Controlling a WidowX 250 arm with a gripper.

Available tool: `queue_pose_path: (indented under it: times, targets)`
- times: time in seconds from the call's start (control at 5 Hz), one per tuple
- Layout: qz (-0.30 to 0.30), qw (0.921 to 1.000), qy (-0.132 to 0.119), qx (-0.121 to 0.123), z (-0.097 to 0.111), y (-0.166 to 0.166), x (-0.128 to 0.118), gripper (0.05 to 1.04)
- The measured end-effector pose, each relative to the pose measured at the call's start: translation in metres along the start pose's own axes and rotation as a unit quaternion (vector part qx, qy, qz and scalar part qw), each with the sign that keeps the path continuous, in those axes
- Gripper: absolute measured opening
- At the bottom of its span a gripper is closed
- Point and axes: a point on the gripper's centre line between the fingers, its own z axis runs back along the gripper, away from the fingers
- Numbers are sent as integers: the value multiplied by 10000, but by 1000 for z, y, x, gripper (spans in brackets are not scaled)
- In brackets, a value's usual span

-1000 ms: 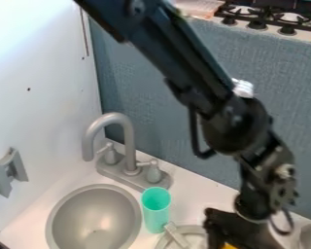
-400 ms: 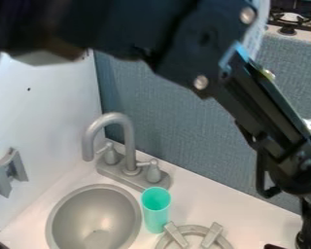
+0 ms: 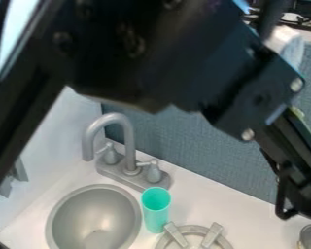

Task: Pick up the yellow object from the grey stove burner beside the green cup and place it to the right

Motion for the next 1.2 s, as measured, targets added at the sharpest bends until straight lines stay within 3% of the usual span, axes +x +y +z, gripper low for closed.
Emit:
queue_pose_path:
  times: [0.2,0.4,0.8,1.0,1.2]
  targets:
    - [-143,9997,-84,-166,-4,-6,5,888]
    - [-88,9997,-126,-165,-6,-8,12,888]
    - [42,9998,-67,196,-5,7,11,888]
    - [148,9996,-50,254,-3,16,15,888]
    - [189,9996,-84,180,-2,19,18,948]
